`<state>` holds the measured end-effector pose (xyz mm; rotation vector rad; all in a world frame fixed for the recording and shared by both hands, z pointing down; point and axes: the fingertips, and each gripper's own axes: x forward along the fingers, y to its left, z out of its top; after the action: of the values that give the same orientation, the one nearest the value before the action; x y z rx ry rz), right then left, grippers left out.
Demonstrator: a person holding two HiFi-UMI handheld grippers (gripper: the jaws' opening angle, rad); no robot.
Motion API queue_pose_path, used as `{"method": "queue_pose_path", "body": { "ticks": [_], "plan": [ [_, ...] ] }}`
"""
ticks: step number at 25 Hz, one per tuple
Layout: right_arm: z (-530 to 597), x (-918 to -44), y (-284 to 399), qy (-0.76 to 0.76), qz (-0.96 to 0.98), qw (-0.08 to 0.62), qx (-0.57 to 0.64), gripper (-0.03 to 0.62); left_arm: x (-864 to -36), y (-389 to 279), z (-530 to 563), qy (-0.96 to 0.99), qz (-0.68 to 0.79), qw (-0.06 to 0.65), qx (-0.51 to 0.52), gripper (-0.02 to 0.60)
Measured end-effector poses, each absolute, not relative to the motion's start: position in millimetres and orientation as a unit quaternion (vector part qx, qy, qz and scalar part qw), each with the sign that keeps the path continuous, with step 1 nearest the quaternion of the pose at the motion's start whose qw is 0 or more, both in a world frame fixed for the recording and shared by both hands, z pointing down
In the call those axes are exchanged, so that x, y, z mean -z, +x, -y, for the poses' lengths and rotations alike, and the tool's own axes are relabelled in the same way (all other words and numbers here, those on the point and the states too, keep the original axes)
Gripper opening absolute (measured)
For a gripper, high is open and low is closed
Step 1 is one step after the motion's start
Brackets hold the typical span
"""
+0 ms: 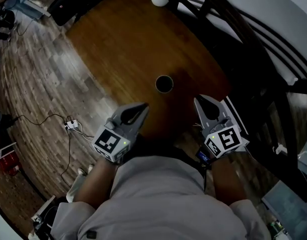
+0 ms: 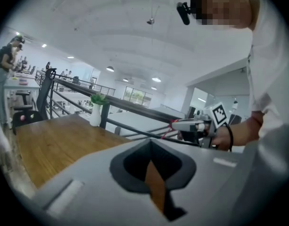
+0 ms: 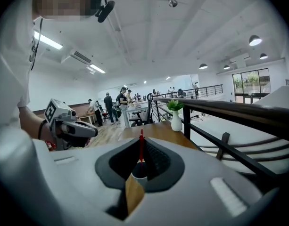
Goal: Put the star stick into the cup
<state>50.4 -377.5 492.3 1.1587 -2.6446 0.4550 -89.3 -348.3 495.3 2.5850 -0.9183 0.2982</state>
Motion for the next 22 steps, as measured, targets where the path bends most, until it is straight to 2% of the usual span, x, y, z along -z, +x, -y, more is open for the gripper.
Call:
{"method": "queue_pose_path", "body": {
  "ticks": [10,22],
  "plan": [
    [397.3,-548.3,36.9,0.381,0.897,0.126,-0.184,0.025,-537.6,-83.1,371.2,0.913,0.316,0.232,-0.112,0.003],
    [412.6,-607.2,24.6,0.376,0.892,0.134,-0.210,0.025,-599.7,-85.3,386.0,0.913,0.311,0.215,-0.154,0.003]
  ]
}}
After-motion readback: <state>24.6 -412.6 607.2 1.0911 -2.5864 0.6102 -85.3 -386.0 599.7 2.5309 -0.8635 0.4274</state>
